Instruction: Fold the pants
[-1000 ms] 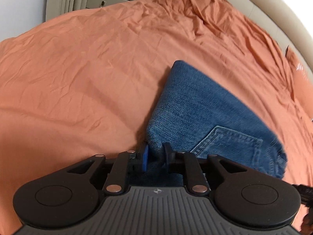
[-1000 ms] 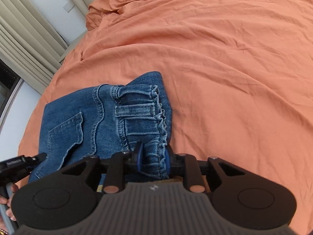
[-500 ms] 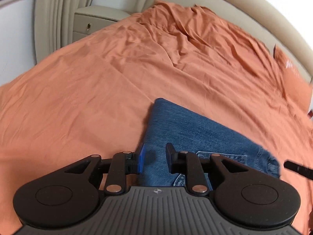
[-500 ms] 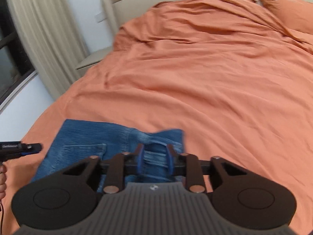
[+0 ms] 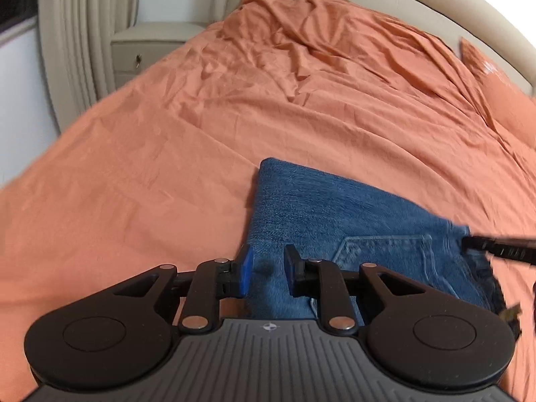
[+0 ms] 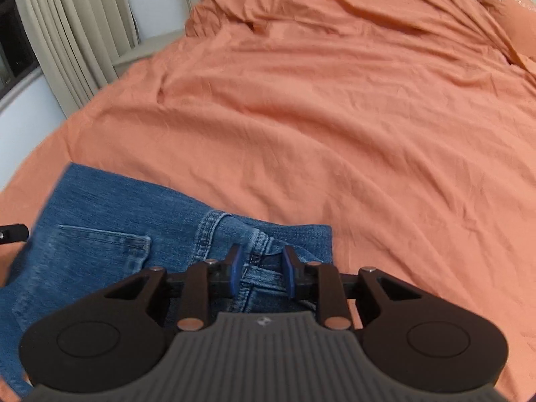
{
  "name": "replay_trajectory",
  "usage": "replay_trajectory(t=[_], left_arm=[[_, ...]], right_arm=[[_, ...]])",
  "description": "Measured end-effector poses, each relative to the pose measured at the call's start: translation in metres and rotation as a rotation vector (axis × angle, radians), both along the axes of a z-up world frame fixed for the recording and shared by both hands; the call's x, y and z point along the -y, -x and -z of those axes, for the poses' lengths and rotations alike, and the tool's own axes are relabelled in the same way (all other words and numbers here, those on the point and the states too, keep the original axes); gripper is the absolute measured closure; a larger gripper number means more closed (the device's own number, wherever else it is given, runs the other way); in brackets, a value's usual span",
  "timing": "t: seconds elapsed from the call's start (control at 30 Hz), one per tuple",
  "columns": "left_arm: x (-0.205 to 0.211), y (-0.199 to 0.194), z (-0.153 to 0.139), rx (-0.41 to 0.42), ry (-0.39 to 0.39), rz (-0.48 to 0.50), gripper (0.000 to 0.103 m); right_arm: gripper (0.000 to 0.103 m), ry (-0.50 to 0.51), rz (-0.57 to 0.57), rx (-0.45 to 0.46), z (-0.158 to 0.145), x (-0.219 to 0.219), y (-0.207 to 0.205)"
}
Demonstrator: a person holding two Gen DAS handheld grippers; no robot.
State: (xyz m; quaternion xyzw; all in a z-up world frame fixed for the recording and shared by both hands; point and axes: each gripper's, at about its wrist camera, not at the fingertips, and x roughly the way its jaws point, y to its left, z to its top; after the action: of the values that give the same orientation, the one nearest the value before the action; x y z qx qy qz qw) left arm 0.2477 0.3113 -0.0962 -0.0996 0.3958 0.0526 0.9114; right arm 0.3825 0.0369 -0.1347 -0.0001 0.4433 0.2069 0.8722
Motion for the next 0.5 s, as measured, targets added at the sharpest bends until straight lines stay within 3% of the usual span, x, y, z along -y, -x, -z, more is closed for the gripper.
replay_trajectory(t=[0.17,0.27,0.4,0.5], left_arm=[[0.01,0.041,-0.018,0.002,-0.066,0.153,0.079],[0.019,0.064,-0.01,-0.019,-0.1,0.212,0.079],[0.02,0.077,0.028,-0.104,-0.129,0.173,0.079],[0.004,0.08,0.051,-0.148,-0.047,0.084,0.078]], right_arm=[[0.077,-0.047,-0.041,0.097,-0.033,0.018,0.053],[0.077,-0.067,-0.087,0.132,-0.044,0.027,0.092],[0.077,-0.025,-0.142,0.147,-0.036,0.028,0.13],[0.078,0.033,-0.129,0.09,-0.012,0.026,0.137]])
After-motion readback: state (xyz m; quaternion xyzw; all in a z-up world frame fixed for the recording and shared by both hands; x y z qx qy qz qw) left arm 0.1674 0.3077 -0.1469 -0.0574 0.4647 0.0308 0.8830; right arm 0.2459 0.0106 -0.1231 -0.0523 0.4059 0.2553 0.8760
